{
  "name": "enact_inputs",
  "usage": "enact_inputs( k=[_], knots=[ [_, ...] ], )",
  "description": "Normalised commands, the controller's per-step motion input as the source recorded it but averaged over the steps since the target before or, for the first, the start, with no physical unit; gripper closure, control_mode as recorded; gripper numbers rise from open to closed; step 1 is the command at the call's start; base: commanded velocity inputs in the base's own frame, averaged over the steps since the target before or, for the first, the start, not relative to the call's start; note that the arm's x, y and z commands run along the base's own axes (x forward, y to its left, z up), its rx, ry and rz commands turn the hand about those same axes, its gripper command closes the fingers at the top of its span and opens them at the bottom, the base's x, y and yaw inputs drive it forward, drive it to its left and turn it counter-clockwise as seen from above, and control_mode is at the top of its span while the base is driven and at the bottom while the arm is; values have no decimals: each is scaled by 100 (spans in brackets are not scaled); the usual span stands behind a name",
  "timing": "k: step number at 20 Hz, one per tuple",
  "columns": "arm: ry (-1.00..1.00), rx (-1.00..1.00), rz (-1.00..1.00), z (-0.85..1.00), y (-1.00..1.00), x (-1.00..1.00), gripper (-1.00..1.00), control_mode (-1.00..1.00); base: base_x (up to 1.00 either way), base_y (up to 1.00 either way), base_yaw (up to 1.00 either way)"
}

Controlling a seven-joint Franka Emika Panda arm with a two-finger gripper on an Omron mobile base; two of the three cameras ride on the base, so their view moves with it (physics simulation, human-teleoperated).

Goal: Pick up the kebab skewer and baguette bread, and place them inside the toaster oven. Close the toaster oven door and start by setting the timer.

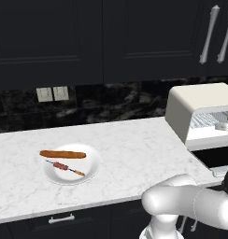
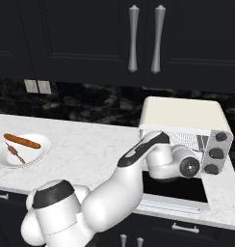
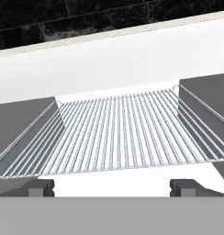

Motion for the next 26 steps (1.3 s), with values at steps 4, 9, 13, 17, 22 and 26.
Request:
enact_inputs(
  k=[4,9,13,17,22,26],
  knots=[
    [-8,-16,0,-53,0,13,-100,-100,0,0,0],
    [-5,-13,0,-26,0,8,-100,-100,0,0,0],
    [0,0,-11,13,0,27,-100,-100,0,0,0],
    [-2,0,-4,20,-27,4,-100,-100,0,0,0],
    [-1,0,0,6,-15,14,-100,-100,0,0,0],
    [0,0,0,0,0,32,-100,-100,0,0,0]
  ],
)
